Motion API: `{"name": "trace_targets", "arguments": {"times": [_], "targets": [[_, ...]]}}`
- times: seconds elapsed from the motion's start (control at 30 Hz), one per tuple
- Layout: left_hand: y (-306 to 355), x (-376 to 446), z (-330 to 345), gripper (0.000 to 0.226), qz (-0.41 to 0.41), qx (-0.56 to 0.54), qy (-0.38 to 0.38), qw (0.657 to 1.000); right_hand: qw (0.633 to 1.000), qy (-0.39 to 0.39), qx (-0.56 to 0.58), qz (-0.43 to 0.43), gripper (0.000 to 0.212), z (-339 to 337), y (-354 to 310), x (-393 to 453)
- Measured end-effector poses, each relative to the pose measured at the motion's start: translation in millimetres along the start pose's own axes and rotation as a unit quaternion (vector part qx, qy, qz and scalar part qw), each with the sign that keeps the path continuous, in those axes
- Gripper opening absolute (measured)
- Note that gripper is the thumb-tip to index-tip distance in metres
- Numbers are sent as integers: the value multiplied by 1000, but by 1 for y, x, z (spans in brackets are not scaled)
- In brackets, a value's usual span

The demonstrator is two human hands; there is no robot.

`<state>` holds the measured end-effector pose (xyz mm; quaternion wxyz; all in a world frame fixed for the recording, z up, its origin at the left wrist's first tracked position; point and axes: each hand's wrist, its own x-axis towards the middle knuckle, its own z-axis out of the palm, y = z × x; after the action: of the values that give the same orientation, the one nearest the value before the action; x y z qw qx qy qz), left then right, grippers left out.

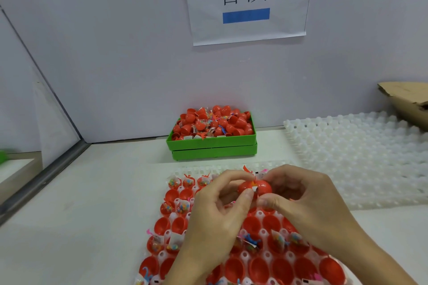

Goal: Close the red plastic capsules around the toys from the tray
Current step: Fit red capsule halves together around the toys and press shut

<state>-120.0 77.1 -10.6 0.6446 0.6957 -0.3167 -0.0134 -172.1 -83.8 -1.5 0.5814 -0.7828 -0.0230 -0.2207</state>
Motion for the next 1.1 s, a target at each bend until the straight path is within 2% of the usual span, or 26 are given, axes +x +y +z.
{"name": "trace_targets", "arguments": {"times": [0.07, 0.23, 0.43, 0.57, 0.7, 0.93, 1.1], "targets": [[-1, 1, 2, 16, -14, -2, 20, 1000, 1000, -3, -6, 1, 22, 1, 1, 0], [-3, 2, 5, 26, -49, 15, 64, 997, 999, -6, -32, -12, 22, 4, 5, -1], [-5, 3, 4, 23, -73, -5, 77, 994, 999, -14, -40, -8, 25, 6, 10, -2], [-3, 2, 3, 16, -62, -40, 48, 996, 1000, 7, -19, -1, 22, 6, 8, -1], [-2, 1, 1, 29, -73, -76, 16, 994, 1000, 26, -11, 2, 22, 6, 6, 0], [-4, 5, 1, 30, -78, -74, 35, 994, 1000, -4, -19, -2, 29, 2, 4, -2], [-3, 4, 1, 37, -68, -47, 39, 996, 999, 12, -42, -12, 37, 2, 6, -1]]}}
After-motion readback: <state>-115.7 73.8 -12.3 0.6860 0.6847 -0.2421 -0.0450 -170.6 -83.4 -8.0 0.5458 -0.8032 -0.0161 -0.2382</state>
